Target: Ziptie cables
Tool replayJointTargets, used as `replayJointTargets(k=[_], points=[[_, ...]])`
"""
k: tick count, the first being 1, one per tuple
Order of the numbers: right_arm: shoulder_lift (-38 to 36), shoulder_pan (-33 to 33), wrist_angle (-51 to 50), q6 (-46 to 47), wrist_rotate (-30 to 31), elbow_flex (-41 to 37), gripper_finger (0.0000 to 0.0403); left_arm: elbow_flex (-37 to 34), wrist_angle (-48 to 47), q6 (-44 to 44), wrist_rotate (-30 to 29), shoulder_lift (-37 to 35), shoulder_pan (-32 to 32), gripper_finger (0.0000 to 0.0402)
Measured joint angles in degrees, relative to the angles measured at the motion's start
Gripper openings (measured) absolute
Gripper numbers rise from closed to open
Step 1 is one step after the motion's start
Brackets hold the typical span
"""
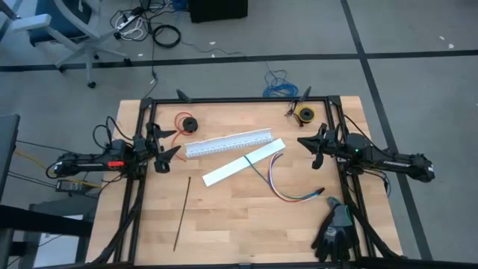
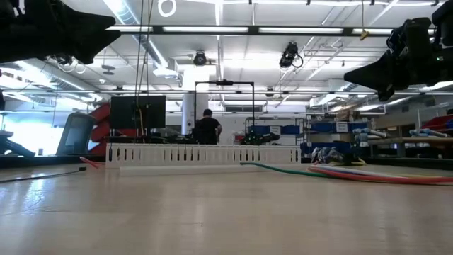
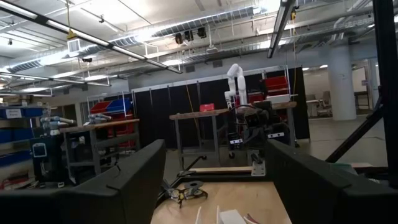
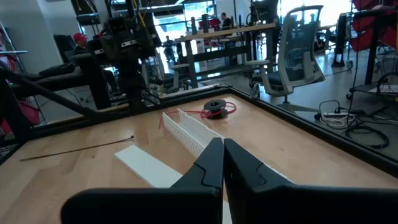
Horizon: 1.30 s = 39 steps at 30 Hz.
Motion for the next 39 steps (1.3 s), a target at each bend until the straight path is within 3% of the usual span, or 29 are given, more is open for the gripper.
replayJointTargets(k=[33, 39], points=[[0.0, 0.0, 0.0, 0.0, 0.0, 0.0, 0.0004, 0.0, 1.4, 0.0, -0.1, 0.0, 0.0, 0.0286], [0.0, 0.0, 0.0, 0.0, 0.0, 0.0, 0.0004, 0.0, -1.7, -3.2, 0.0, 0.0, 0.0, 0.0286]])
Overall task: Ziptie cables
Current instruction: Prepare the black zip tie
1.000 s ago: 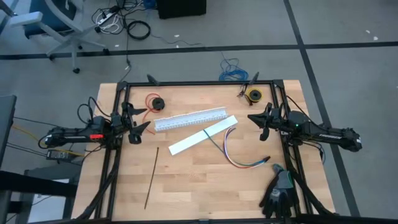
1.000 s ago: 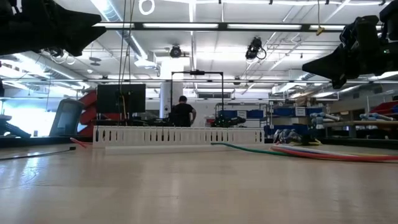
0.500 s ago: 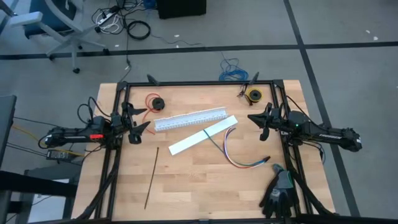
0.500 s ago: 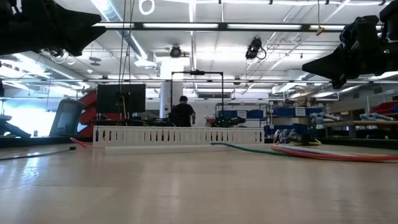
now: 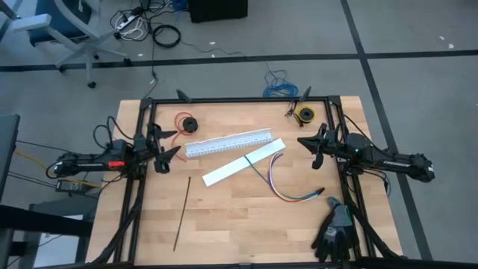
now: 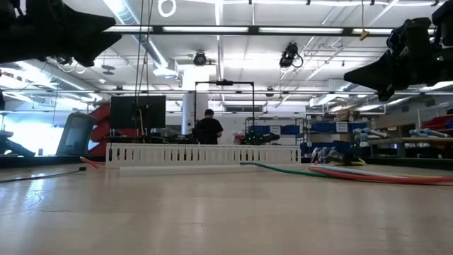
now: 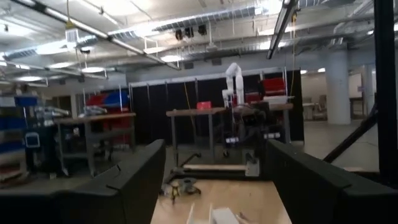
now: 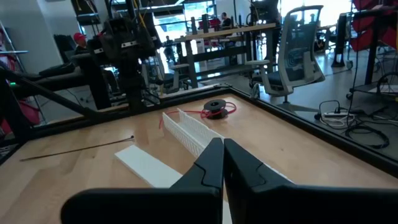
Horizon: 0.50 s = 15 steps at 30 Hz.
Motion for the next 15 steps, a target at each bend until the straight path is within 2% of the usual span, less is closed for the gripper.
replayJointTargets(k=[7, 15], points=[[0.0, 0.0, 0.0, 0.0, 0.0, 0.0, 0.0004, 0.0, -12.0, -4.3, 0.0, 0.0, 0.0, 0.0286], [0.0, 0.0, 0.0, 0.0, 0.0, 0.0, 0.0004, 3.1, -23.1, -14.8, 0.0, 2.4, 0.0, 0.0286]])
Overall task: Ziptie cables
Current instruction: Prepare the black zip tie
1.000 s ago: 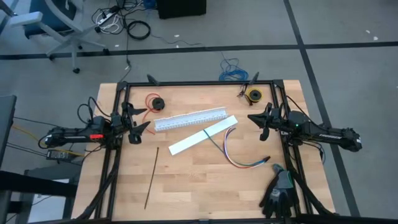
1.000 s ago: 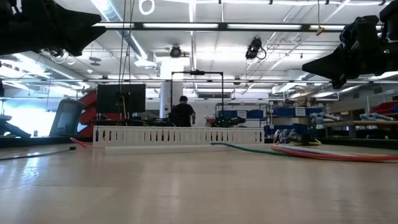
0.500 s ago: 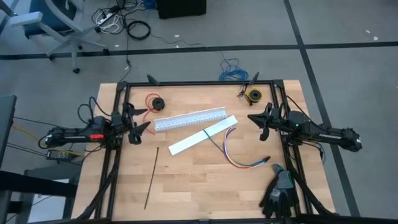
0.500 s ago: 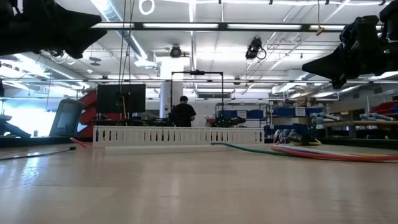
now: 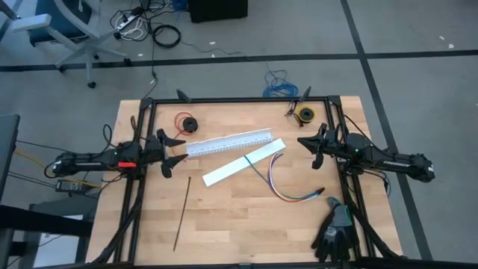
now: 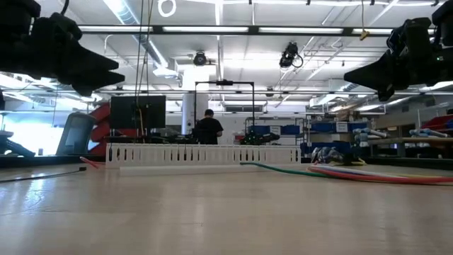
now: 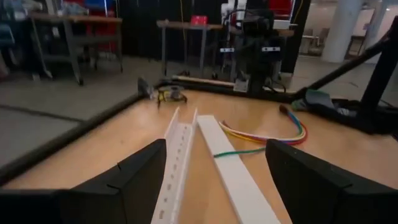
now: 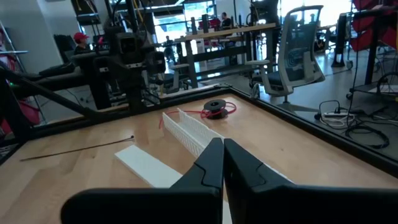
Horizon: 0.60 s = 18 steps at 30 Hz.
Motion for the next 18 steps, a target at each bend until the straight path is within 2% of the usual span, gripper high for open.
replayJointTargets(k=[8, 13, 18], points=[[0.0, 0.0, 0.0, 0.0, 0.0, 0.0, 0.0004, 4.1, -2.5, -6.9, -1.6, 11.2, 0.0, 0.0286], [0.0, 0.0, 0.0, 0.0, 0.0, 0.0, 0.0004, 7.9, -3.9, -10.5, -4.0, 21.5, 0.0, 0.0286], [0.0, 0.0, 0.0, 0.0, 0.0, 0.0, 0.0004, 14.2, -10.7, -17.4, -5.1, 32.3, 0.0, 0.0286]])
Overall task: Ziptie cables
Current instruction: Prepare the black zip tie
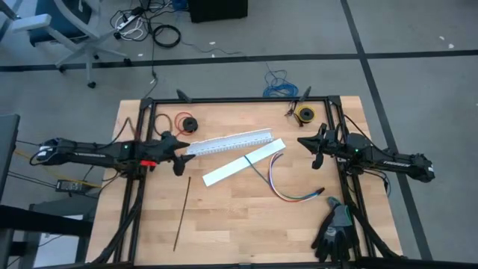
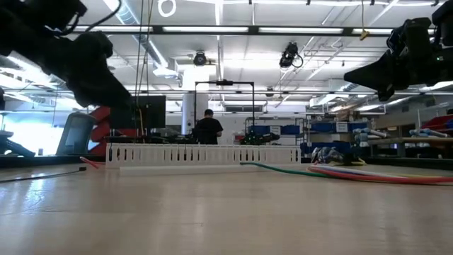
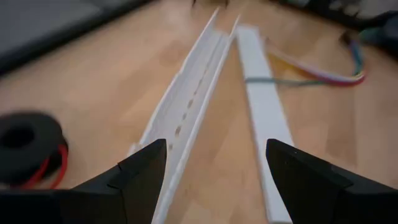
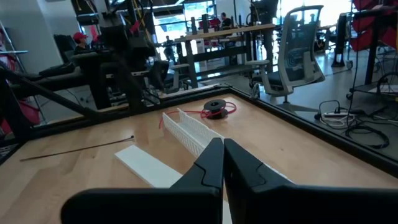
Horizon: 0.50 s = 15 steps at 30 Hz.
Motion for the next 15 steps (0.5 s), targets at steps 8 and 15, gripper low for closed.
replayJointTargets(k=[8, 15], points=[[0.0, 0.0, 0.0, 0.0, 0.0, 0.0, 0.0004, 8.1, -9.6, -17.8, -0.1, 11.6, -0.9, 0.0286], [0.0, 0.0, 0.0, 0.0, 0.0, 0.0, 0.0004, 8.4, -10.4, -34.4, -3.6, 16.6, -8.2, 0.0286]])
